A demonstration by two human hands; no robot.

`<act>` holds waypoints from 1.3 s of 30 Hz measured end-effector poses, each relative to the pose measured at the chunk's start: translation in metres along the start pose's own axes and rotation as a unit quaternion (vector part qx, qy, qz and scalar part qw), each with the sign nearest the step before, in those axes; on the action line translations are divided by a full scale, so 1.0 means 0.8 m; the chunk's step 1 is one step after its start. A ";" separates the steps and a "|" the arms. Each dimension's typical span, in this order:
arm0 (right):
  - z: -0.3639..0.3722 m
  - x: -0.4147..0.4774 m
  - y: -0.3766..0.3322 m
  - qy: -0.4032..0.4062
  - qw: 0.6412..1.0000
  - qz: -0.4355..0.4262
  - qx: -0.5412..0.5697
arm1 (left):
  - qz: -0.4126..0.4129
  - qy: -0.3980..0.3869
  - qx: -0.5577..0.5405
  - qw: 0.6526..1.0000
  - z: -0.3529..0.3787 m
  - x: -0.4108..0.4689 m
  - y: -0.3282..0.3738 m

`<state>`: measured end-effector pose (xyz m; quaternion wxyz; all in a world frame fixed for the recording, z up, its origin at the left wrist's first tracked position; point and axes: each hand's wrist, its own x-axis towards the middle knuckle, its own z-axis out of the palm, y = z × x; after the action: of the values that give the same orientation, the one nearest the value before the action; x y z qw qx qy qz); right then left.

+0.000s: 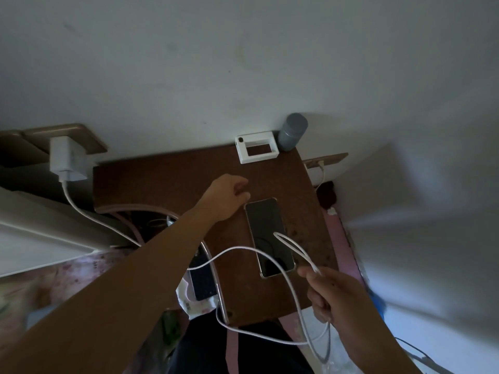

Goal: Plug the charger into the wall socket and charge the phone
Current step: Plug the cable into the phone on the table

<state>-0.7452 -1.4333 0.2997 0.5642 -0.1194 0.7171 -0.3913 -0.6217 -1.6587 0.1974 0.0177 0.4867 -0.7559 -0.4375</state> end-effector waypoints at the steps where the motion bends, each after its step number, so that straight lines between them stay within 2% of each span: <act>1: -0.005 0.001 0.004 0.002 1.000 -0.007 -0.010 | 0.003 -0.014 0.011 1.000 0.009 -0.001 -0.004; 14: -0.021 0.037 0.033 0.047 0.988 -0.047 -0.136 | 0.031 0.010 0.035 0.999 0.047 -0.004 -0.024; 19: -0.023 0.047 0.035 0.029 0.994 -0.021 -0.106 | 0.026 0.021 0.032 0.999 0.050 -0.005 -0.023; 23: -0.026 0.051 0.038 0.045 0.987 -0.006 -0.155 | 0.018 0.023 0.029 0.999 0.051 -0.006 -0.023; 26: -0.033 0.054 0.040 0.046 0.971 -0.017 -0.236 | 0.016 0.027 0.024 0.999 0.053 -0.008 -0.023; 30: -0.048 0.060 0.047 0.063 0.916 -0.083 -0.387 | 0.009 0.038 0.016 0.999 0.058 -0.012 -0.024; 33: -0.056 0.065 0.047 0.087 0.910 -0.104 -0.391 | 0.001 0.051 0.006 0.999 0.062 -0.014 -0.025; 36: -0.062 0.066 0.047 0.077 0.916 -0.075 -0.385 | -0.010 0.072 -0.014 0.997 0.069 -0.018 -0.025; 39: -0.063 0.061 0.051 0.092 0.953 -0.017 -0.288 | -0.021 0.100 -0.023 0.994 0.074 -0.023 -0.022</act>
<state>-0.7960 -1.4151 0.2392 0.4307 -0.2517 0.8462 -0.1872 -0.6262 -1.6094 0.1557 0.0952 0.5438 -0.7295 -0.4037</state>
